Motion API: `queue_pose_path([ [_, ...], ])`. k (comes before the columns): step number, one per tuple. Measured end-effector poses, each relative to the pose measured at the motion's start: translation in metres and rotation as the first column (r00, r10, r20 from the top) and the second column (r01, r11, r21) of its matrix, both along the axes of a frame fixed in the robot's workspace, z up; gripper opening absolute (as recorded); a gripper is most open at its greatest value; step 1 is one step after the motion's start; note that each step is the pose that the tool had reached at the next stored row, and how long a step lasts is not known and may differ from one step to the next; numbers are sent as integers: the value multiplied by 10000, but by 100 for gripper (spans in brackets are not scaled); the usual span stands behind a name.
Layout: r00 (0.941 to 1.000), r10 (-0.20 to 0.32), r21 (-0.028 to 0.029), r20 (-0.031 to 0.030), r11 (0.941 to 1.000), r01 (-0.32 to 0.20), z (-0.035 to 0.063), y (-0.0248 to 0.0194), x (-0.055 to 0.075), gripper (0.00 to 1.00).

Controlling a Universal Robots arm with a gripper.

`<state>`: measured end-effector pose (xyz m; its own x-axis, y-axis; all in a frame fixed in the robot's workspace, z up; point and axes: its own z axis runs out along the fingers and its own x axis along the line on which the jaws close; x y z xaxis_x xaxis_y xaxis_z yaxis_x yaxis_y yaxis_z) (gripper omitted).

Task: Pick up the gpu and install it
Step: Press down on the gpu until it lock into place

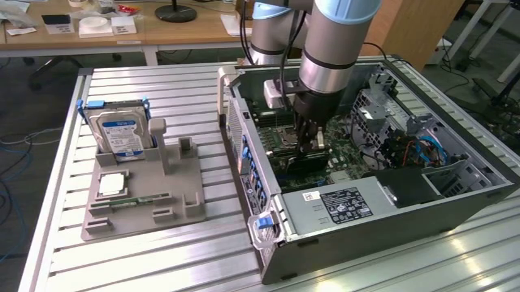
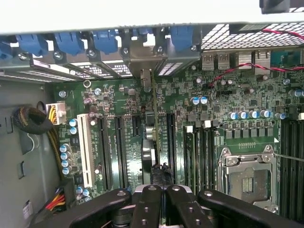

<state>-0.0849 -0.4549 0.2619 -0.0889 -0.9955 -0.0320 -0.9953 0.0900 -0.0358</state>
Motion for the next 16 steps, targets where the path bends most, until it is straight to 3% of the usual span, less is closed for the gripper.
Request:
queue_pose_path([
  [16, 10000, -1, 13, 5, 10000, 1, 0, 2, -3, 11],
])
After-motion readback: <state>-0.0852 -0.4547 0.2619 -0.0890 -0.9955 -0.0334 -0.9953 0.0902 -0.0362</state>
